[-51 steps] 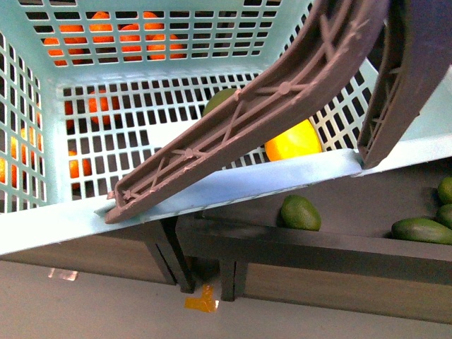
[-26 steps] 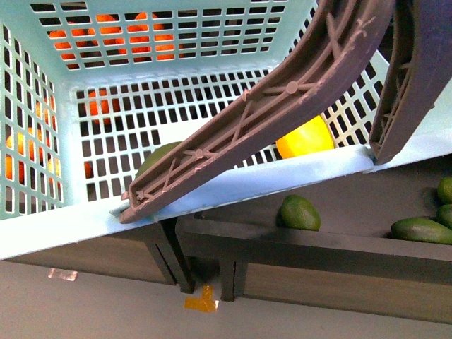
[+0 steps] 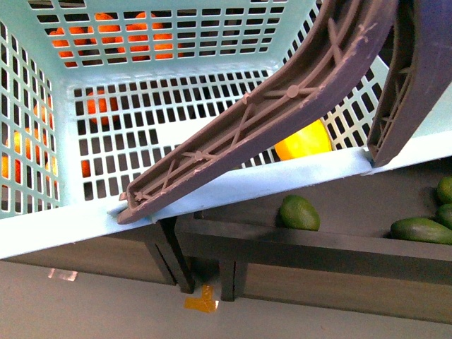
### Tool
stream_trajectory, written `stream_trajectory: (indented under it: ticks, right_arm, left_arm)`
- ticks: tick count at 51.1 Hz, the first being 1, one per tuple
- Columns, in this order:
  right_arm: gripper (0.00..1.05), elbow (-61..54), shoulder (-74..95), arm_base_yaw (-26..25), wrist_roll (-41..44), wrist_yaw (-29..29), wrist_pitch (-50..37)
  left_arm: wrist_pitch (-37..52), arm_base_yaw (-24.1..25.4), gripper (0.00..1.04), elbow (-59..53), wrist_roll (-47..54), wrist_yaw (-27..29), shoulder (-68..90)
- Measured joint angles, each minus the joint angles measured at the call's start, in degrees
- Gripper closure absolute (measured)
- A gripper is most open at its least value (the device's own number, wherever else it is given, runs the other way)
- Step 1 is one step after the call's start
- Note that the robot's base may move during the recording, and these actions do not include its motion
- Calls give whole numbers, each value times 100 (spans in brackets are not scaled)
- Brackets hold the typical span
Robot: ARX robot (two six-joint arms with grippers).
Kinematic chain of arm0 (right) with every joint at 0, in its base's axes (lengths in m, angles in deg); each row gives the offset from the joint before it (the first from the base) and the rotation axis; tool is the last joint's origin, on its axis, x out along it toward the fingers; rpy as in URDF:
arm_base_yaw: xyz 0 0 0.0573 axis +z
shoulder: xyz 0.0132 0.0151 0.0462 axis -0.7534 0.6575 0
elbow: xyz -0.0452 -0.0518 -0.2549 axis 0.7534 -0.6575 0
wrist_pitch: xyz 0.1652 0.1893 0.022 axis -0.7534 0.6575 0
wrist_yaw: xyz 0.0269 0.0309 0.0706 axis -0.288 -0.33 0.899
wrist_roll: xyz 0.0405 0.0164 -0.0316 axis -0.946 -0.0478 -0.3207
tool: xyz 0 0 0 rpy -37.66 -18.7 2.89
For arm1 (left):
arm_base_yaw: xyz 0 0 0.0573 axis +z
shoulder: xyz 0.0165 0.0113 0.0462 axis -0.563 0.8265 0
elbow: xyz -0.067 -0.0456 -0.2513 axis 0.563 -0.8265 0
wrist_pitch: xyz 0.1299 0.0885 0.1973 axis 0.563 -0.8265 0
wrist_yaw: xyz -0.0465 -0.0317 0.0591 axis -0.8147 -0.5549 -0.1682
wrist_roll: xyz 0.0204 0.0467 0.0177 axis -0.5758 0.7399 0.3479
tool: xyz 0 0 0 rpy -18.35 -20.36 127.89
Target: Pick mango and avocado into basket
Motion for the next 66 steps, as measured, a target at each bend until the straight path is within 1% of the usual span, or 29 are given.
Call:
stream_trajectory:
  ticks: [3,20,22,24,26,54,66]
  right_arm:
    - [103,-181,-280,-105,2,-2,109]
    - [103,-682,-1512,-107,0,22,852]
    - [103,-734,-1563,-107,0,22,848]
    - [103,-870,-1611,-107,0,22,662]
    - [103,-944,-1683,-107,2,22,719]
    - [103,-946,-3471,-107,2,35,2378]
    - [103,-949,-3956,-107,2,37,2852]
  left_arm:
    - [0,0,85,0,-7,-11,0]
    - [0,0,85,0,0,2,0]
    - [0,0,85,0,-2,2,0]
    - [0,0,85,0,-2,-9,0]
    - [0,0,85,0,-2,-11,0]
    - [0,0,85,0,-2,-9,0]
    - [0,0,85,0,-4,-2,0]
